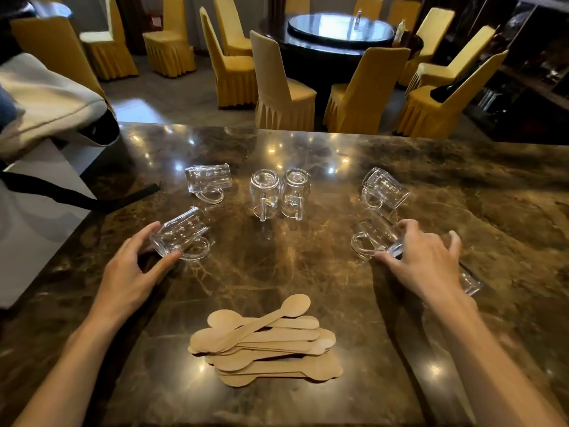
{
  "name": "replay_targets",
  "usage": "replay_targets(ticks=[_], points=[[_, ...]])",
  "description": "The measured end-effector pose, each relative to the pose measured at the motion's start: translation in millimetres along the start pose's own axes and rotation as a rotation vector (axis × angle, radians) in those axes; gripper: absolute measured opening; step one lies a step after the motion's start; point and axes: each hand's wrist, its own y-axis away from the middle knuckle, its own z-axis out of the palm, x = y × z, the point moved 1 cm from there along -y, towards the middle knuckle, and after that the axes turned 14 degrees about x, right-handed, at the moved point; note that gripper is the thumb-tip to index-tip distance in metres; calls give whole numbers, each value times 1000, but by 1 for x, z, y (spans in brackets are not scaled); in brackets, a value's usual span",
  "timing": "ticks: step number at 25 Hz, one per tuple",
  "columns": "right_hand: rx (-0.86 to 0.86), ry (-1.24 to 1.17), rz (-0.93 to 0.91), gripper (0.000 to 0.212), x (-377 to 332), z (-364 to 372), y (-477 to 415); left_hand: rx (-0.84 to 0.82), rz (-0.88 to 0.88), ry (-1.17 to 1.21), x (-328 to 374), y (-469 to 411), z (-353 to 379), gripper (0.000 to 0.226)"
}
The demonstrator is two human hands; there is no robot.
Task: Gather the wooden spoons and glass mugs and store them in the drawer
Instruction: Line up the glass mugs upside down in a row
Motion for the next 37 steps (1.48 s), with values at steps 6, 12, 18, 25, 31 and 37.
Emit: replay_targets(ticks=[6, 12, 18, 25, 31, 37], points=[[66, -42, 11, 61, 4, 3, 10, -27, -42, 66, 2, -1, 11, 68], [78, -192, -1, 54, 2, 6, 20, 6, -8, 45, 2, 6, 5, 66], [69, -425, -40, 55, -28, -8, 4, 20, 135, 25, 26, -15, -7, 68], [16, -390, -126, 59, -49, -20, -24, -169, 289, -67, 66, -44, 4, 63], [-44, -380, -157, 62, -66, -18, -49, -240, 325, -144, 93, -73, 14, 62], [-132, -326, -191, 60, -78, -8, -62, -363, 343, -251, 112, -83, 32, 62]])
